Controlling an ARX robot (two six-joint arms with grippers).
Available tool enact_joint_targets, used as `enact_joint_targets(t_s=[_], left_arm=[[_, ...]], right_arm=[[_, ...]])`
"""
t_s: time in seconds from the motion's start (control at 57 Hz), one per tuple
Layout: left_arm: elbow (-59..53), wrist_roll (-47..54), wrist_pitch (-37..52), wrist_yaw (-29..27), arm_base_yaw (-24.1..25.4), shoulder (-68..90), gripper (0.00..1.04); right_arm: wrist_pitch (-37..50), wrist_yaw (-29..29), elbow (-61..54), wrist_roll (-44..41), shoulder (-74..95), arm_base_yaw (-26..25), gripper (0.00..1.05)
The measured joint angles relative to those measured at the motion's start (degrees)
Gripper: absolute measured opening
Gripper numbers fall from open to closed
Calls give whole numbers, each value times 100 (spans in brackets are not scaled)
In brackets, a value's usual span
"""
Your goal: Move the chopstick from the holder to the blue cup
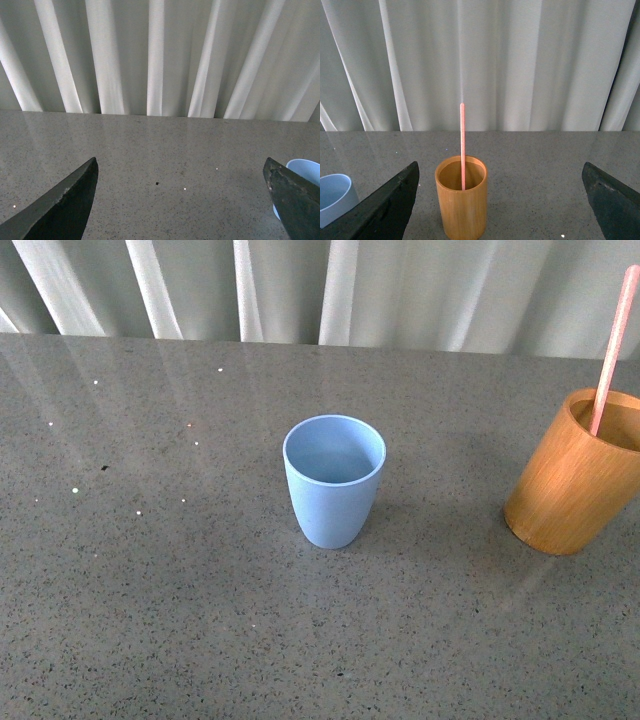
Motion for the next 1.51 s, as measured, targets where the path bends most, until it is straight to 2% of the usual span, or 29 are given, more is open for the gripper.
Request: enact_joint_targets(t_s=[0.193, 0.263, 0.298, 0.368, 0.456, 0.509, 0.579, 0.754, 1.246, 1.509], left_arm=[[0, 0, 0, 0, 0, 0, 98], [0, 0, 0, -2, 0, 0, 98], [0, 0, 0, 0, 0, -2, 98], [0, 0, 0, 0, 0, 0, 98], [0, 0, 0, 0, 0, -4, 98], [0, 0, 0, 0, 0, -2, 98], [0, 0, 0, 0, 0, -4, 98], [0, 0, 0, 0, 0, -2, 98], [0, 0, 0, 0, 0, -4, 98], [0, 0, 0, 0, 0, -4, 98]], right_arm=[[0, -2, 0, 2, 0, -2, 95], [-1012, -516, 380, 317, 667, -236, 95], [-1056, -758, 483, 350, 1237, -468, 95], [-330, -1318, 610, 216, 2267, -1058, 95], [603, -1657, 748, -31, 3163, -1390, 95], [1537, -1773, 951, -238, 4188, -1508, 95], [2229, -1853, 1233, -348, 5348, -1488, 95], [3005, -1908, 1829, -280, 7075, -1086, 95], [3644, -1840, 3018, 160, 8918, -584, 95], [3654, -1805, 3630, 280, 9608, -391, 95]])
